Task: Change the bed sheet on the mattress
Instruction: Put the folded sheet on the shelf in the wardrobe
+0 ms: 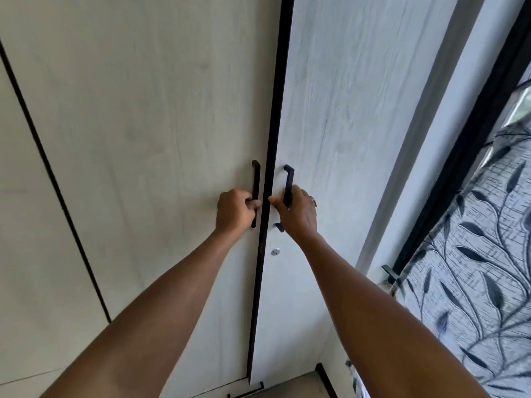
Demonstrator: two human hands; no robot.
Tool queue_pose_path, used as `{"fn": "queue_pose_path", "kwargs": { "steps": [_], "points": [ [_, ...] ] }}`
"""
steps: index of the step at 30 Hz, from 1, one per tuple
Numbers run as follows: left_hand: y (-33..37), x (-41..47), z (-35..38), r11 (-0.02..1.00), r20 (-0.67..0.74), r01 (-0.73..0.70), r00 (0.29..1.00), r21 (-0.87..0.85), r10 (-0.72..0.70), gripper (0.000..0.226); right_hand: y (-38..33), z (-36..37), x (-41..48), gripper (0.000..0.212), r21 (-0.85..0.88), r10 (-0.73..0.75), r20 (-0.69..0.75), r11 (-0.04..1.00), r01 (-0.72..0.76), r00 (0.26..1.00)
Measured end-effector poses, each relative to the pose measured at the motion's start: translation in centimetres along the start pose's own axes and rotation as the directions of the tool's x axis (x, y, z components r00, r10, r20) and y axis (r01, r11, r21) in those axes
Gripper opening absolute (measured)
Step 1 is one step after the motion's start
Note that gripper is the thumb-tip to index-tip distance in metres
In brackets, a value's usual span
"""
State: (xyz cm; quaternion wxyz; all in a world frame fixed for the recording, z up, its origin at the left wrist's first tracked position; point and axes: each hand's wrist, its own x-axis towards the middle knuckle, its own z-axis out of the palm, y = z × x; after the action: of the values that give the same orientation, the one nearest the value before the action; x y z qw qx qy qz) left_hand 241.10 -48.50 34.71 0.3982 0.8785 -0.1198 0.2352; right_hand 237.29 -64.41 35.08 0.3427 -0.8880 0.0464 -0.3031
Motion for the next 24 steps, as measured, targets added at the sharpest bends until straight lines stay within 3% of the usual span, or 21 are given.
{"fn": "queue_pose_path", "kwargs": {
  "steps": [11, 18, 22, 24],
  "points": [
    [0.8, -0.8, -0.7, 0.996, 0.002, -0.084, 0.996, -0.015, 0.084, 0.054, 0.3, 0.9, 1.6, 0.035, -0.008, -0.012, 0.111, 1.000, 0.013, 0.994],
    [0.7, -1.1, -0.4, 0.998, 0.021, 0.061, 0.998, -0.016, -0.061, 0.049, 0.6, -0.4, 1.0, 0.030, 0.023, 0.012, 0.258, 1.000, -0.019, 0.966],
    [-1.4, -5.4, 1.1, 0.980, 0.072, 0.199, 0.977, 0.011, -0.200, 0.022, 2.7, 1.2, -4.1, 0.056, 0.044, 0.157, 0.318, 0.983, -0.180, 0.935],
    [-3.8, -9.4, 2.2, 0.943, 0.150, 0.328, 0.931, 0.053, -0.332, 0.041, 4.2, 2.9, -7.7, 0.072, -0.020, 0.262, 0.443, 0.959, -0.282, 0.857]
  ]
}}
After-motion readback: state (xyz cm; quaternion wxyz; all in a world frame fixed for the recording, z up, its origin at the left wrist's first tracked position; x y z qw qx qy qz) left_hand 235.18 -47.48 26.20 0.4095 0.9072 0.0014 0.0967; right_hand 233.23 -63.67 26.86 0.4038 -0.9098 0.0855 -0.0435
